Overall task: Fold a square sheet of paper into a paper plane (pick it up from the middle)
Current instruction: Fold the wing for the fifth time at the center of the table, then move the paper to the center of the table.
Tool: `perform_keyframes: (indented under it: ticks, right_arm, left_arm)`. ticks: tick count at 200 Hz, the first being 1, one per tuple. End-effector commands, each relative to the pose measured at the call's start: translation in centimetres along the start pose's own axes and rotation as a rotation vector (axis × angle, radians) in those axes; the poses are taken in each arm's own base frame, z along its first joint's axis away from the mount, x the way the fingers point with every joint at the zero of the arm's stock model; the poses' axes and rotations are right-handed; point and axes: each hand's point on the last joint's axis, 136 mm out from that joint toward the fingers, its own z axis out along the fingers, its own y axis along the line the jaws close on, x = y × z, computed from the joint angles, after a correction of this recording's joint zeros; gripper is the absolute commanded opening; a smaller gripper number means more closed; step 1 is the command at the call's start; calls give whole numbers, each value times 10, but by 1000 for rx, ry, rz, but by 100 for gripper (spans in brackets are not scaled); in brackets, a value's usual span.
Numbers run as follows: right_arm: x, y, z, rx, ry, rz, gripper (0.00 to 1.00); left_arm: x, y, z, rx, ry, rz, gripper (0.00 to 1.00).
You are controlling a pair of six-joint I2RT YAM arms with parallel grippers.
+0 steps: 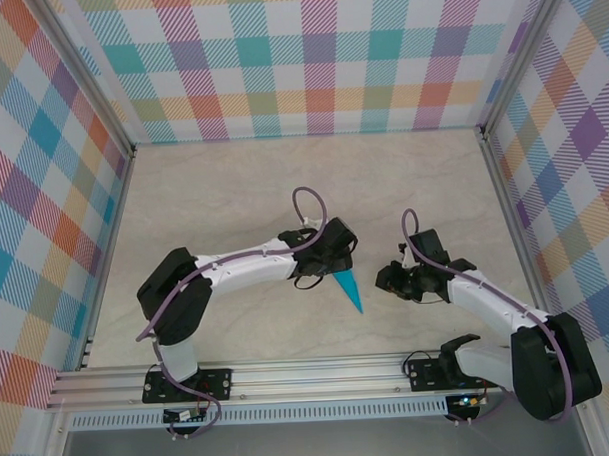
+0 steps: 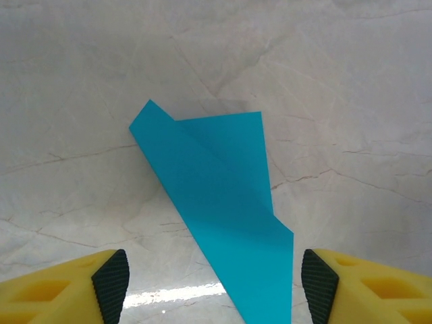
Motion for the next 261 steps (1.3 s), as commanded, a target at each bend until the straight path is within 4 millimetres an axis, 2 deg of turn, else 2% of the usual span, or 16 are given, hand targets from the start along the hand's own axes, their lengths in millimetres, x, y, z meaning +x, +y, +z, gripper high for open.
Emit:
perform_keyframes:
  ticks: [1,68,116,152,192,226,241,254,261]
  right_arm:
    - [8,-6,4,-3,19,-19,30]
    - [6,-4,5,-16,13,-45,34]
    - [9,-5,6,-21,29,-35,34]
    - [12,-2,6,-40,40,-35,35]
    - [15,0,8,-56,60,-33,35]
    - [15,4,9,-78,69,-31,35]
    - [14,6,10,-86,68,-27,35]
    - [13,8,10,-96,71,-26,35]
    - [13,9,11,-102,72,-28,35]
  left_arm:
    - [-2,-1,-1,-43,-13,-35,73]
    - [1,-14,12,-106,12,-20,78]
    - [0,-19,23,-130,21,-36,78]
    - [1,-18,26,-146,26,-42,70]
    - [0,-13,18,-142,18,-32,61]
    - [5,-7,21,-136,35,-34,60]
    - [8,-7,24,-130,49,-29,56]
    - [9,-6,25,-129,53,-29,58]
    - [9,-7,25,-125,54,-31,64]
